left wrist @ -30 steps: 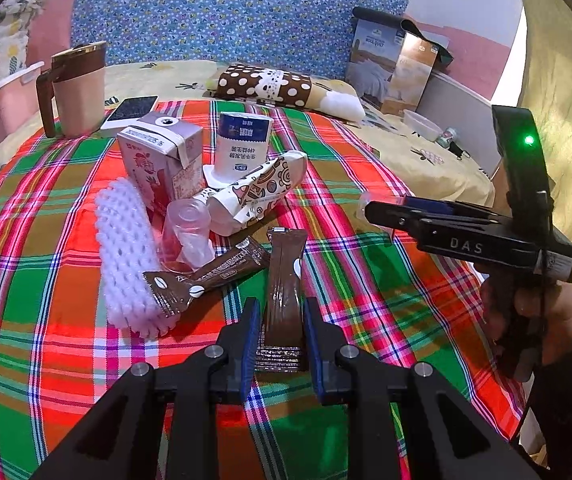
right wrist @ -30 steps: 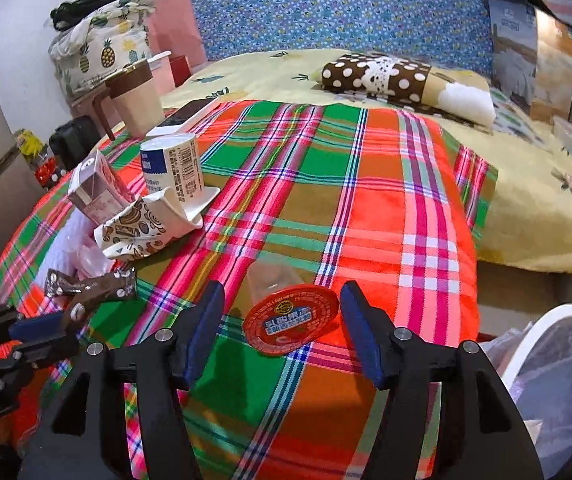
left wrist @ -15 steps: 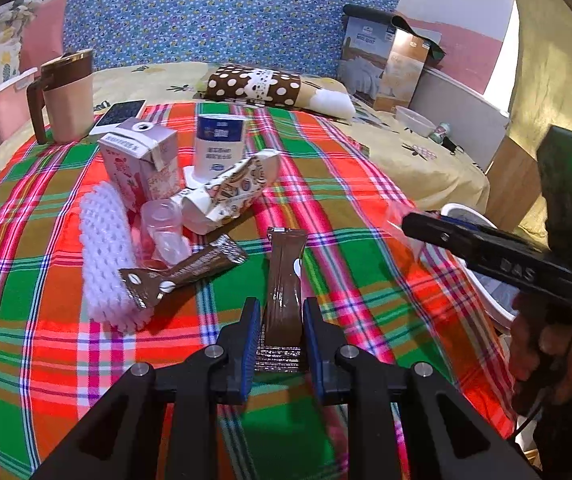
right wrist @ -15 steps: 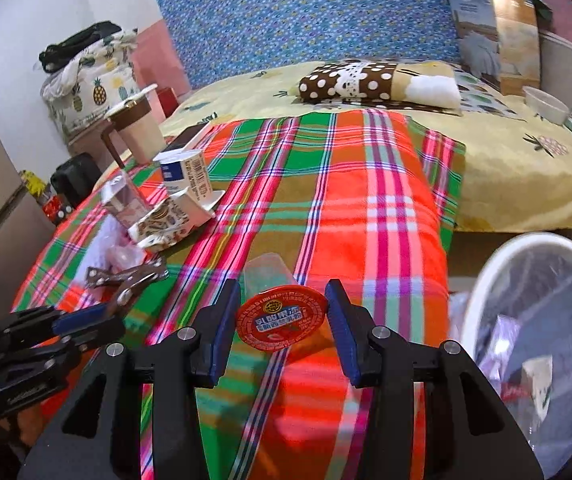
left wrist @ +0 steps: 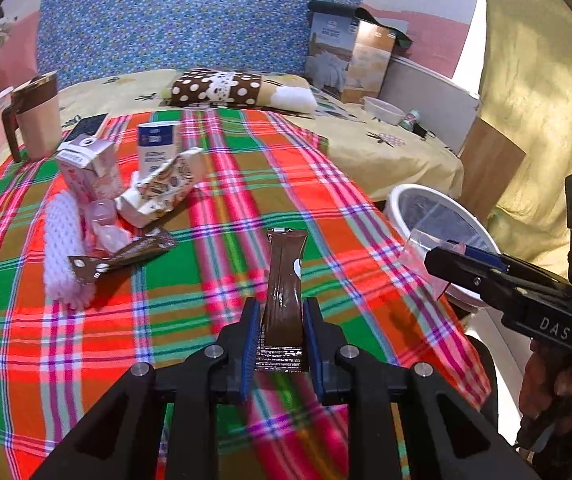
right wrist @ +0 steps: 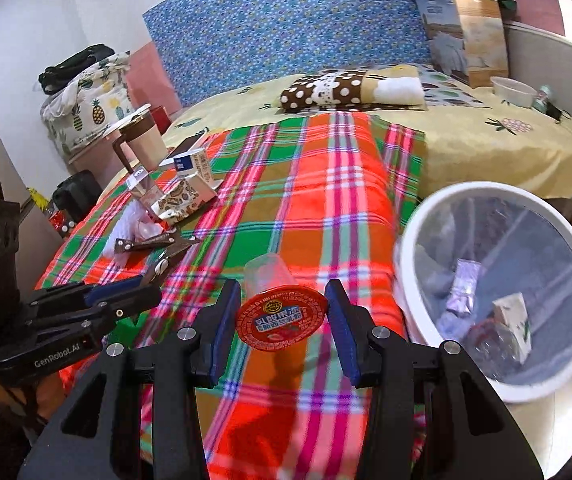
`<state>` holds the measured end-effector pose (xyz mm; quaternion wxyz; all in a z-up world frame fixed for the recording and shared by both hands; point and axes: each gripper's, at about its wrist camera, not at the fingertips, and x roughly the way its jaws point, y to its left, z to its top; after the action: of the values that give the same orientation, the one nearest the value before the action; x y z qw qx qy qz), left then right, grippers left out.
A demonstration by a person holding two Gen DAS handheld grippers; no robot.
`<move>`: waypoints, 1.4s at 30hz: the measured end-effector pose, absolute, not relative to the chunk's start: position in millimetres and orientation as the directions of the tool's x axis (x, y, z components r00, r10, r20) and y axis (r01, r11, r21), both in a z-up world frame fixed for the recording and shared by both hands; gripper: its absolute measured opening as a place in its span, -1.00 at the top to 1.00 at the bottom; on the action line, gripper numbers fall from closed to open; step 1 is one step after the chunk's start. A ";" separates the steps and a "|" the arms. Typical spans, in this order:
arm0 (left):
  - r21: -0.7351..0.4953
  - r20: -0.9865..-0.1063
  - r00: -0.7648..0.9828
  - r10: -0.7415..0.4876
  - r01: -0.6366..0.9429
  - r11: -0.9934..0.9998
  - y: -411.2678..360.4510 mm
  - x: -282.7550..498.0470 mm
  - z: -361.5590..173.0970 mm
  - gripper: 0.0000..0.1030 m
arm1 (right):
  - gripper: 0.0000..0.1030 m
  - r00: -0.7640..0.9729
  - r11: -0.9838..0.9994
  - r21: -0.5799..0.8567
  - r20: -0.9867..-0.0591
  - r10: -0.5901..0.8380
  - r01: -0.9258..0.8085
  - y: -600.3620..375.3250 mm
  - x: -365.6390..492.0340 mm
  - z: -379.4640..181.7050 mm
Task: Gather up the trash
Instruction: 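Carry the wrapper and red cap over the white bin and open both tools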
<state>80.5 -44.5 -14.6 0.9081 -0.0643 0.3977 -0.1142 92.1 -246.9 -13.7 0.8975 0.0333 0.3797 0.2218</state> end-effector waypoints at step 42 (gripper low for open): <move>-0.219 -0.713 0.504 -0.488 0.501 0.837 -224.3 162.6 -18.0 0.56 | 0.11 0.690 0.978 0.209 -0.705 0.164 -0.018 -381.5 96.2 -31.6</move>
<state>162.6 -224.3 -18.0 0.8672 0.0082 0.4083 -0.2850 96.2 -381.5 -31.6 0.9144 0.0932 0.3907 0.0497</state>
